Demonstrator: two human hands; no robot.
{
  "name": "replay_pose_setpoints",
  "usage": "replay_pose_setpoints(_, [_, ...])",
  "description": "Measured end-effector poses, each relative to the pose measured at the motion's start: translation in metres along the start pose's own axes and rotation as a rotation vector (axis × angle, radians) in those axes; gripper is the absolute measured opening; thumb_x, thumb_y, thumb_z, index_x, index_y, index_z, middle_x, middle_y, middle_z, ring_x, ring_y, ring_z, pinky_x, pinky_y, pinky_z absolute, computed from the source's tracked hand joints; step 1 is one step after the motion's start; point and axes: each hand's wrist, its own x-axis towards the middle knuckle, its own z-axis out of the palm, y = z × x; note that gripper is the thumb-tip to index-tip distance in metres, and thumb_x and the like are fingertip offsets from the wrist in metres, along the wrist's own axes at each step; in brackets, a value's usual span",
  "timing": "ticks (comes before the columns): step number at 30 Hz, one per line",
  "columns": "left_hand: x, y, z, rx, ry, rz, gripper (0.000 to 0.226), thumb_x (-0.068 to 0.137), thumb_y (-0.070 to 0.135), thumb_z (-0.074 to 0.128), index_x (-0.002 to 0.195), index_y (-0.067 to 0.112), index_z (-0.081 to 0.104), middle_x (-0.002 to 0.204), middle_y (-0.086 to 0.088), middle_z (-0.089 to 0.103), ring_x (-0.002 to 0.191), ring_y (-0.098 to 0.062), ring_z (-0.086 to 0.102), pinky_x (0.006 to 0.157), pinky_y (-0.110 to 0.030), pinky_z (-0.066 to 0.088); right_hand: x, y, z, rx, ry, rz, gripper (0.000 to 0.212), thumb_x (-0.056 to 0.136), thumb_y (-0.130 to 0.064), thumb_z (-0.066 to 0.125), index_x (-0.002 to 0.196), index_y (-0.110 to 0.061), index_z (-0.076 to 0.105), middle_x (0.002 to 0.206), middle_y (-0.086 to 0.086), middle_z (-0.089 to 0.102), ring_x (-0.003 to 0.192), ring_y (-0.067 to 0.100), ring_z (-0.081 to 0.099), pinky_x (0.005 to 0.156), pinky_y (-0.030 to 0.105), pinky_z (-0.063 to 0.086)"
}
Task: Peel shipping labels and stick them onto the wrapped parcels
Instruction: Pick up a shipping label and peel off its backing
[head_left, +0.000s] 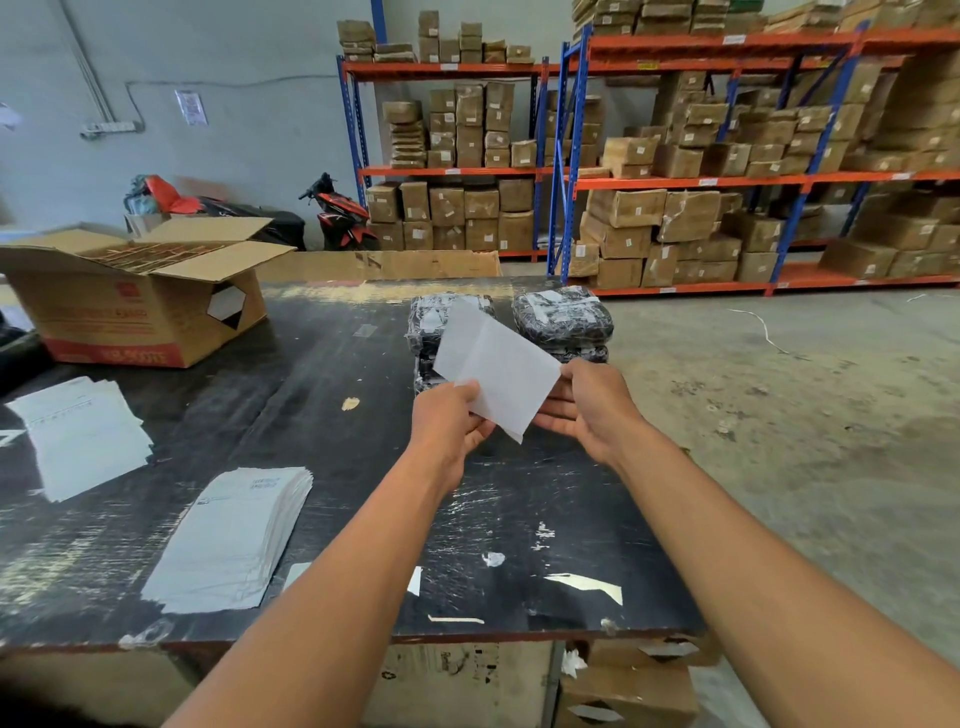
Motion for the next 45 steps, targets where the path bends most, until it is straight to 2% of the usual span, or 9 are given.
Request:
replay_pose_setpoints(6, [-0.001, -0.003, 0.008, -0.039, 0.123, 0.005, 0.019, 0.101, 0.006, 0.043, 0.094, 0.014, 0.059, 0.100, -0.008, 0.067, 0.096, -0.027, 0.064, 0.079, -0.040, 0.055, 0.003, -0.003, -0.017, 0.077, 0.078, 0.004, 0.029, 0.098, -0.008, 0.033, 0.095, -0.008, 0.062, 0.091, 0.014, 0.071, 0.072, 0.023, 0.068, 0.057, 0.032, 0.053])
replay_pose_setpoints(11, [-0.006, -0.009, 0.013, -0.061, 0.257, 0.006, 0.032, 0.098, 0.001, 0.036, 0.108, 0.007, 0.065, 0.093, -0.006, 0.070, 0.076, -0.022, 0.066, 0.054, -0.023, 0.055, 0.002, 0.001, -0.031, 0.146, 0.099, -0.004, 0.029, 0.097, -0.007, 0.034, 0.090, -0.007, 0.063, 0.080, 0.011, 0.071, 0.070, 0.024, 0.067, 0.056, 0.031, 0.053])
replay_pose_setpoints(15, [-0.010, -0.013, 0.008, -0.005, 0.355, -0.027, 0.037, 0.101, 0.009, 0.033, 0.130, 0.002, 0.055, 0.128, -0.017, 0.061, 0.110, -0.035, 0.061, 0.083, -0.036, 0.051, 0.003, 0.005, -0.039, 0.228, 0.080, 0.029, 0.032, 0.094, -0.003, 0.033, 0.077, -0.007, 0.059, 0.045, 0.001, 0.058, 0.054, 0.021, 0.061, 0.066, 0.039, 0.056])
replay_pose_setpoints(23, [-0.002, -0.009, -0.006, -0.042, 0.468, -0.025, 0.028, 0.094, -0.003, 0.032, 0.076, 0.009, 0.050, 0.072, -0.005, 0.056, 0.055, -0.019, 0.046, 0.035, -0.011, 0.029, 0.015, 0.007, -0.042, 0.340, 0.101, 0.007, 0.028, 0.091, 0.000, 0.035, 0.081, -0.001, 0.061, 0.071, 0.015, 0.067, 0.076, 0.032, 0.066, 0.088, 0.049, 0.052])
replay_pose_setpoints(28, [0.003, 0.002, -0.014, -0.187, 0.543, -0.027, 0.030, 0.102, 0.009, 0.034, 0.074, 0.015, 0.043, 0.126, -0.017, 0.061, 0.098, -0.030, 0.061, 0.073, -0.032, 0.046, 0.024, 0.006, -0.039, 0.373, 0.127, -0.013, 0.028, 0.089, 0.002, 0.033, 0.077, 0.001, 0.059, 0.087, 0.021, 0.064, 0.080, 0.035, 0.065, 0.078, 0.047, 0.052])
replay_pose_setpoints(31, [-0.002, 0.007, -0.014, -0.257, 0.523, -0.053, 0.028, 0.104, 0.005, 0.031, 0.116, 0.008, 0.056, 0.126, -0.011, 0.062, 0.109, -0.030, 0.062, 0.090, -0.035, 0.049, 0.031, 0.005, -0.038, 0.401, 0.137, -0.003, 0.027, 0.089, 0.001, 0.033, 0.077, -0.001, 0.058, 0.074, 0.016, 0.069, 0.071, 0.033, 0.066, 0.067, 0.040, 0.055])
replay_pose_setpoints(34, [0.001, 0.016, -0.019, -0.271, 0.575, -0.047, 0.035, 0.104, 0.009, 0.033, 0.134, 0.002, 0.051, 0.133, -0.009, 0.059, 0.117, -0.030, 0.059, 0.093, -0.033, 0.045, 0.034, 0.001, -0.036, 0.433, 0.150, 0.003, 0.032, 0.091, 0.000, 0.031, 0.069, -0.007, 0.053, 0.054, 0.006, 0.067, 0.066, 0.029, 0.065, 0.061, 0.037, 0.054])
replay_pose_setpoints(39, [0.036, 0.015, -0.042, -0.371, 0.647, -0.088, 0.034, 0.099, 0.013, 0.040, 0.127, 0.002, 0.054, 0.129, -0.009, 0.063, 0.109, -0.029, 0.061, 0.097, -0.035, 0.046, 0.044, -0.002, -0.031, 0.450, 0.143, 0.026, 0.029, 0.092, -0.003, 0.032, 0.086, -0.004, 0.060, 0.086, 0.016, 0.070, 0.077, 0.032, 0.068, 0.068, 0.040, 0.057])
replay_pose_setpoints(45, [0.042, 0.018, -0.053, -0.406, 0.761, -0.102, 0.037, 0.100, 0.013, 0.035, 0.130, 0.005, 0.054, 0.131, -0.005, 0.059, 0.108, -0.028, 0.059, 0.089, -0.033, 0.047, 0.050, 0.001, -0.020, 0.528, 0.147, 0.062, 0.026, 0.089, 0.001, 0.036, 0.080, -0.002, 0.060, 0.079, 0.016, 0.068, 0.073, 0.034, 0.067, 0.069, 0.041, 0.054])
